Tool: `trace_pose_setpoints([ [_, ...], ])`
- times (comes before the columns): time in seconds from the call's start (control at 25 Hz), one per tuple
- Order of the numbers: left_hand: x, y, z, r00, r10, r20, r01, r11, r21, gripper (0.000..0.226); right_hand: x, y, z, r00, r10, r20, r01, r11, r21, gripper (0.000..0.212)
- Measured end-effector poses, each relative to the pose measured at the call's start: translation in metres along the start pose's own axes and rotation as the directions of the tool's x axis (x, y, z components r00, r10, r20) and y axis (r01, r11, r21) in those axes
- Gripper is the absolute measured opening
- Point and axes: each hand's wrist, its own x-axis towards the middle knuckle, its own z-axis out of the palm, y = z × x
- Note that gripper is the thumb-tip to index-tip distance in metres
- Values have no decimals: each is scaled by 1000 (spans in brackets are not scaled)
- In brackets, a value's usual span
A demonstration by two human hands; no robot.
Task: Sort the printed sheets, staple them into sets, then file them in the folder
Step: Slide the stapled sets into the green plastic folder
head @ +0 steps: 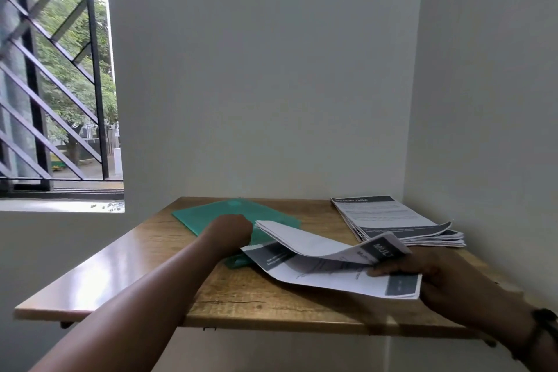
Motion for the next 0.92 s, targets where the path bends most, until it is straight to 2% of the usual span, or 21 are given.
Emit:
trace_pose_setpoints([
  [0.04, 1, -5, -1, 998, -44, -48, 41, 997, -61, 26, 6, -29, -7, 997, 31, 77, -31, 1000, 4, 68],
  [0.08, 2, -12, -2, 989, -105, -100, 91, 986, -139, 27, 22, -43, -7, 997, 36, 72, -42, 996, 75, 71],
  [0.12, 3, -19, -6, 975, -171, -145, 139, 968, -210, 28, 27, -43, -11, 999, 47, 27, -48, 998, 44, 73],
  [0.16, 2, -24, -10, 960, -218, -176, 171, 953, -249, 29, 34, -37, -14, 997, 72, 37, -71, 997, -24, 74],
  [0.24, -2, -21, -22, 946, -227, -230, 182, 963, -201, 30, 32, -45, -15, 992, 85, 95, -86, 996, 0, 69],
  [0.4, -16, 17, -48, 949, -98, -299, 125, 989, 73, 23, 59, -55, -11, 995, 93, 23, -91, 993, -72, 71],
  [0.48, -21, 34, -52, 944, -87, -317, 119, 990, 81, 20, 70, -59, 2, 995, 63, -83, -69, 995, -78, 72],
  [0.56, -25, 44, -53, 936, -114, -332, 130, 991, 26, 19, 76, -60, 20, 982, 42, -186, -56, 996, -71, 62],
  [0.68, -29, 41, -53, 929, -138, -344, 133, 990, -39, 19, 76, -52, 48, 968, 132, -211, -124, 991, 52, 55],
  [0.8, -32, 24, -50, 928, -80, -364, 83, 997, -8, 19, 65, -37, 54, 972, 193, -137, -158, 960, 233, 59],
  [0.92, -32, 13, -47, 927, -81, -366, 77, 997, -28, 27, 59, -28, 40, 972, 232, -36, -206, 914, 350, 46],
])
